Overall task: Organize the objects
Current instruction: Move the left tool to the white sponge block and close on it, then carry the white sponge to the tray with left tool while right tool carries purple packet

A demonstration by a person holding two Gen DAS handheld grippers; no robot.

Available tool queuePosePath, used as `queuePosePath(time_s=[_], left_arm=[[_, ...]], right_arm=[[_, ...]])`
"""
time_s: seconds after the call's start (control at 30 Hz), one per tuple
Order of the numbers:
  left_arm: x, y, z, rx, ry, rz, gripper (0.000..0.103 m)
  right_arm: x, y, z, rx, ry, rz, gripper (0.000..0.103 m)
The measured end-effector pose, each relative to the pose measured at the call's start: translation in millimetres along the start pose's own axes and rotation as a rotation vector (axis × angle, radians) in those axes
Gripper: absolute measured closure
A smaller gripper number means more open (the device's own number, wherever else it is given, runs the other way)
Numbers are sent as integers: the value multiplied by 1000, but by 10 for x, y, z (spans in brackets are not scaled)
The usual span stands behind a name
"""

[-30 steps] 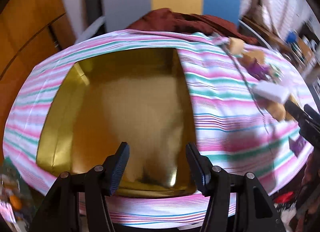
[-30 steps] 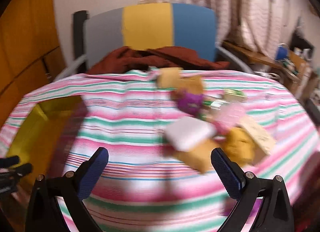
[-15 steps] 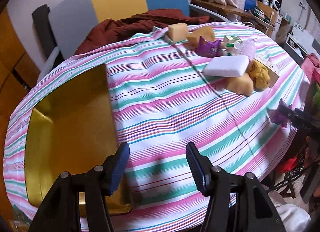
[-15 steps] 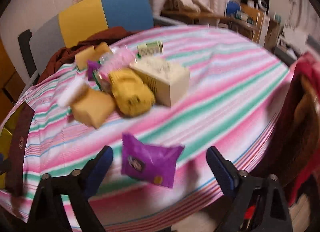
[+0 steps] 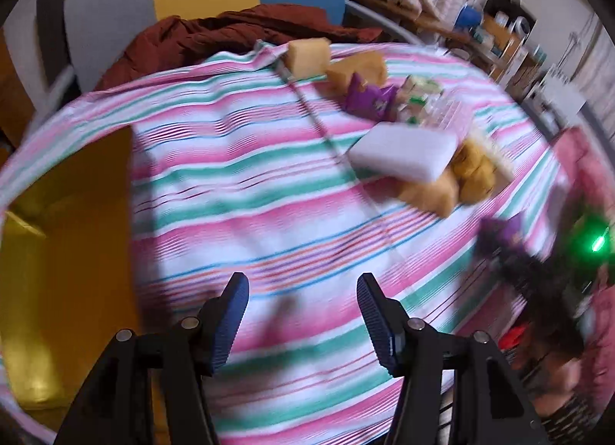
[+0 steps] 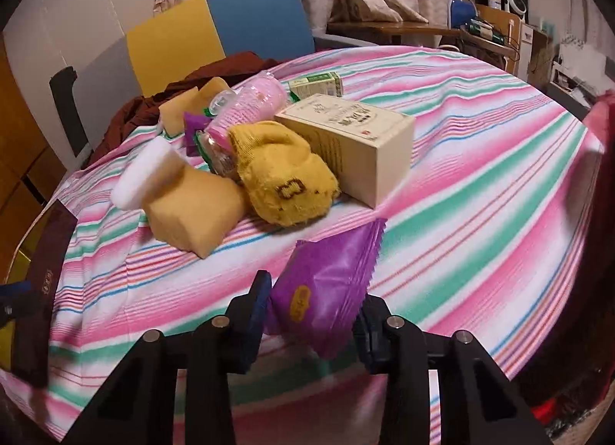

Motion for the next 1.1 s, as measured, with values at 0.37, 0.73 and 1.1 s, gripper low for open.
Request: queuePosePath(time_s=[0.37,0.73,1.1], left_arm=[[-788,-608,387,269,20,-153,19],[-985,-891,988,248,143,-219,19],[-722,-720,1047,285,149,-171,29]], right_arm=[[10,38,36,-7,-27,-17,64],[5,14,41,-28,-31,-3,64],[12,10,43,-24,-32,-9,64]])
Point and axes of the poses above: each gripper's, at about its wrist camera, not at the fingertips, and z roughly the way its jaws point, y to its left, x to its underside, the point moved 9 cm from there along z, roughly the way its jaws point, and after that the axes turned 4 degrees about -z, right-handed, at the moved point
